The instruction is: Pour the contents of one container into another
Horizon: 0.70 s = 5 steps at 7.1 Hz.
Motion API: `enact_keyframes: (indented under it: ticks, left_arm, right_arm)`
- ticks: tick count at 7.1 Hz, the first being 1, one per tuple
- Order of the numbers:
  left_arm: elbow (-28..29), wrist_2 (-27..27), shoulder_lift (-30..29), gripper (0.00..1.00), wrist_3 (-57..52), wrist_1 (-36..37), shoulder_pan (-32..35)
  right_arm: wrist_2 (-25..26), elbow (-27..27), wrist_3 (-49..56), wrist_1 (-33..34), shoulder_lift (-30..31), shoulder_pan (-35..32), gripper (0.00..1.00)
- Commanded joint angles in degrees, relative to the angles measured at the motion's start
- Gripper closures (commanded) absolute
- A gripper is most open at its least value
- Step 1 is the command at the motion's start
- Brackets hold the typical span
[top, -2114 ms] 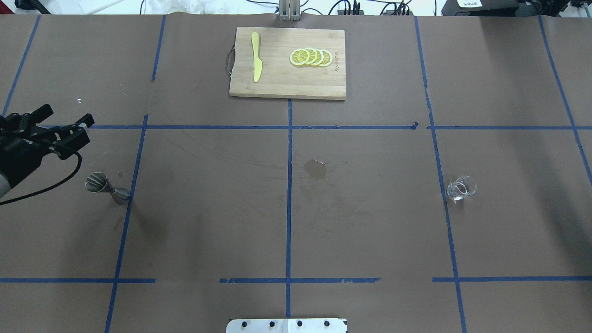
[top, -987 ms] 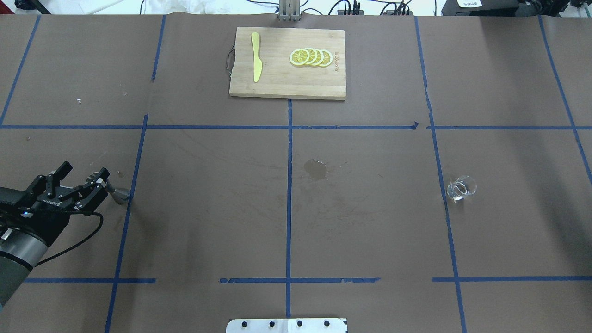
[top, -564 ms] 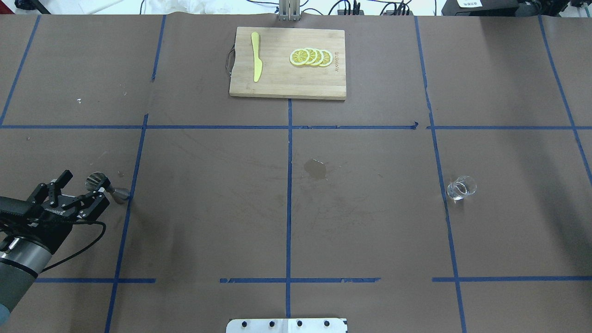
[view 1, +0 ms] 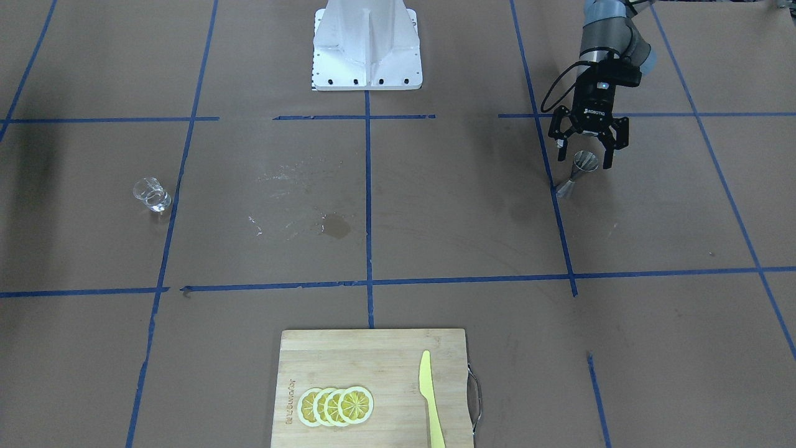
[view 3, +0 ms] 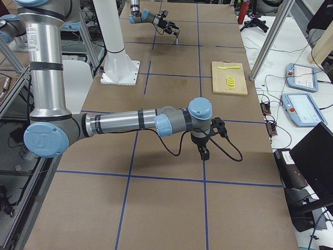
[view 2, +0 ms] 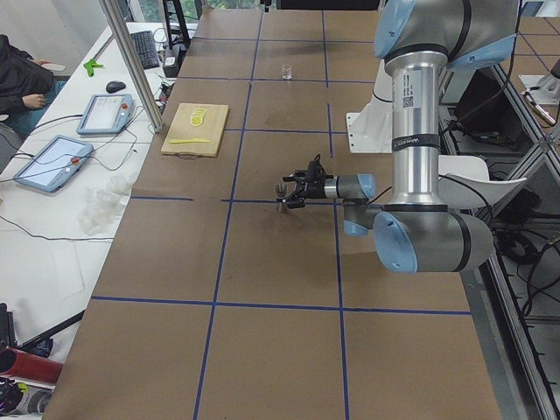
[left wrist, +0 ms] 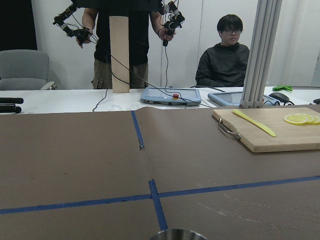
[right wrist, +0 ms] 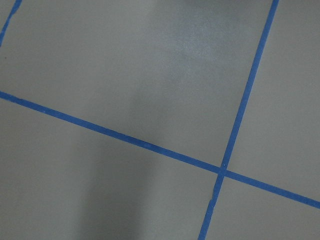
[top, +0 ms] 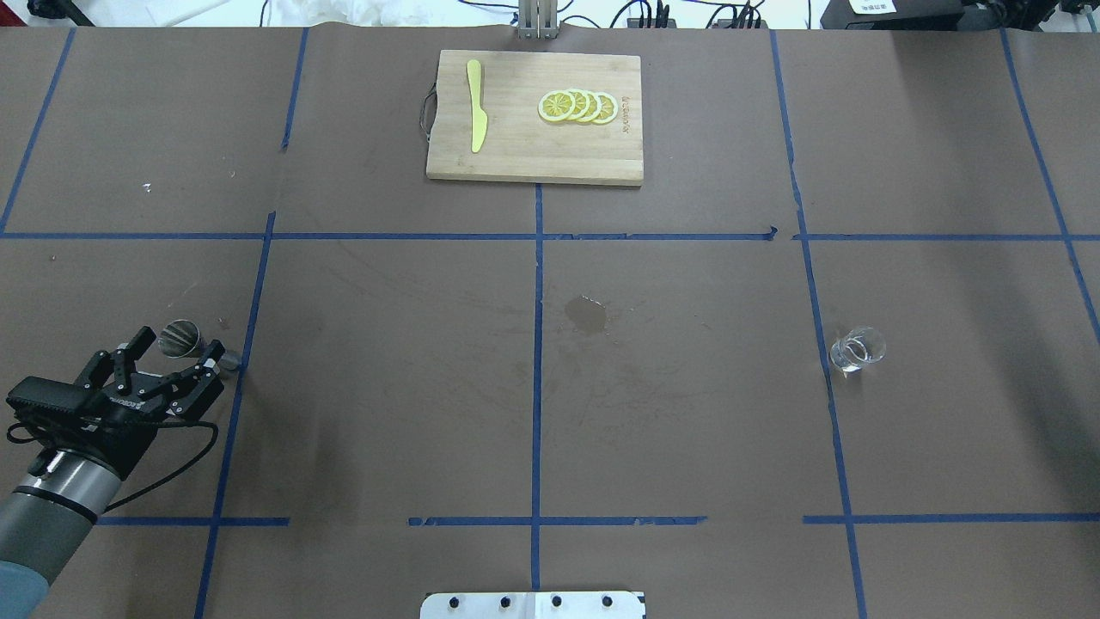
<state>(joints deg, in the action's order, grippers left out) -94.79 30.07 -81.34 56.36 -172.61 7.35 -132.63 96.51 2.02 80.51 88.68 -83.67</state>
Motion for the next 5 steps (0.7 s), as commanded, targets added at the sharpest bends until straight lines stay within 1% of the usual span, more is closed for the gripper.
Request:
enact_keyframes:
  ticks: [1, 3, 4, 5]
  left_arm:
    - [1.8, 0.2, -0.8, 0.0, 0.1, -0.1, -0.1]
    - [3.0, 0.5, -0.9, 0.0, 0.0, -0.1, -0.1]
    - [5.1, 0.5, -2.2, 0.01, 0.1, -0.2, -0.1]
    - [6.5, 0.5, -3.8, 0.04, 0.0, -0.1, -0.1]
  right_arm:
    - [0.0, 0.0, 0.0, 0.0, 0.0, 0.0, 0.0]
    - [0.1, 0.0, 0.0, 0.0, -0.1, 0.0, 0.0]
    - [0.0, 0.0, 0.0, 0.0, -0.1, 0.0, 0.0]
    - [0.0, 0.0, 0.0, 0.0, -0.1, 0.0, 0.0]
